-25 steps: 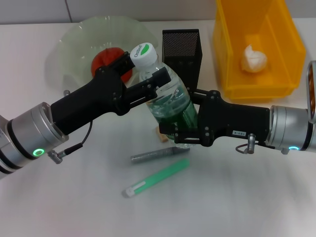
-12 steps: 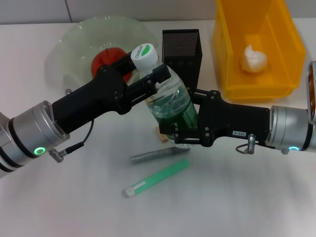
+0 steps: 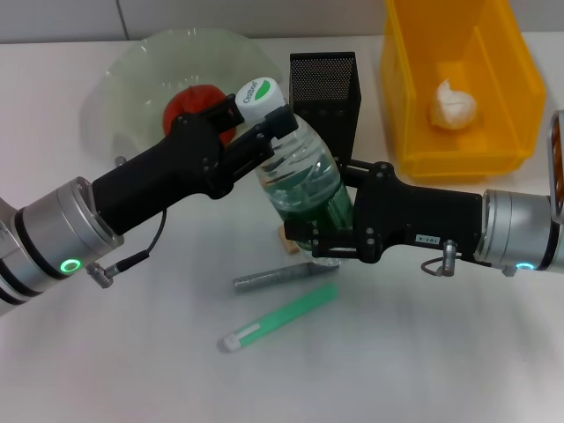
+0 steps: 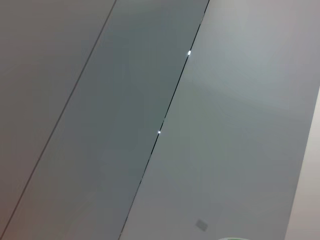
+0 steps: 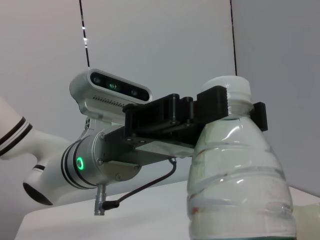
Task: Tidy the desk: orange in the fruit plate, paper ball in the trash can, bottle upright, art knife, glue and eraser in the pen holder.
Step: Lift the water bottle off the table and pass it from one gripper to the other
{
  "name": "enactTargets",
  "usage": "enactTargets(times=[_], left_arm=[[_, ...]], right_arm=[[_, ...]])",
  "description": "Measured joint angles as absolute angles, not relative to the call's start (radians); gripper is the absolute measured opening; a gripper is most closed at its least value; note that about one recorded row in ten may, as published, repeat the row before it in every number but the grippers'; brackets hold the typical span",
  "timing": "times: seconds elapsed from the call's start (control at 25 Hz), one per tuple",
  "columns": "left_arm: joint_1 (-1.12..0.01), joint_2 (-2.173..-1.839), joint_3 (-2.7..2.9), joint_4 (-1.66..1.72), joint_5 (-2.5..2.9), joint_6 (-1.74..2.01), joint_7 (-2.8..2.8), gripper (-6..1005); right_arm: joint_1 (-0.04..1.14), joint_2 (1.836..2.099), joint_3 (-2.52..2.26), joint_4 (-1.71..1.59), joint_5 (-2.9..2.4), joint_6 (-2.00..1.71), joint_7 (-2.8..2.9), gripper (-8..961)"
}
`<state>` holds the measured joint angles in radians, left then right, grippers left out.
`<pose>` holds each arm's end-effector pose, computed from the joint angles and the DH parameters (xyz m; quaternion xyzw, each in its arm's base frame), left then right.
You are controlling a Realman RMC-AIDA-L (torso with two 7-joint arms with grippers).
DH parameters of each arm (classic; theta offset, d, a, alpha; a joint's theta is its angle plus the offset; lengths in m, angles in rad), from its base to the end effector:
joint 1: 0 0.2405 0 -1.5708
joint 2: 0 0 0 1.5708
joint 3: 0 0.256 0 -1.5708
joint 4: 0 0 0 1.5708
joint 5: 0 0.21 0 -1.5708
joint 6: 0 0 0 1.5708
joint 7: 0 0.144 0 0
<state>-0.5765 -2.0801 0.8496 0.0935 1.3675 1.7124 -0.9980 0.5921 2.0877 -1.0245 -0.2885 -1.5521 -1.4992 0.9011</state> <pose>-0.2241 0.2972 -0.0399 -0.8244 -0.2142 -0.5099 0.1205 0.2273 0.3100 -0.0672 -0.9322 0.0917 0.3338 0.1056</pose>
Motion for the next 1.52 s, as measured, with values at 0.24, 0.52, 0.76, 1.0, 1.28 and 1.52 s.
enactTargets(times=[0.24,0.52,0.76,1.0,1.28,1.52], left_arm=[[-0.579,-2.08,0.853,0.097,1.366,1.71,-1.012,450],[-0.582,-2.079,0.855,0.098,1.365,1.709,-1.012,436],[-0.585,-2.079,0.856,0.098,1.365,1.709,-1.012,436],[-0.589,-2.078,0.856,0.101,1.366,1.71,-1.013,436],[-0.589,-2.078,0.852,0.102,1.365,1.713,-1.014,436],[-0.59,-2.077,0.847,0.117,1.364,1.715,-1.02,436]], right_arm=[[0.593,2.088,-1.024,-0.288,-1.552,-1.502,0.902,774],[0.589,2.088,-1.016,-0.29,-1.552,-1.505,0.905,776],[0.589,2.088,-1.015,-0.291,-1.552,-1.503,0.903,789],[0.589,2.088,-1.014,-0.294,-1.552,-1.5,0.902,816],[0.586,2.088,-1.014,-0.296,-1.551,-1.489,0.901,821],[0.592,2.086,-1.024,-0.29,-1.553,-1.45,0.901,822]])
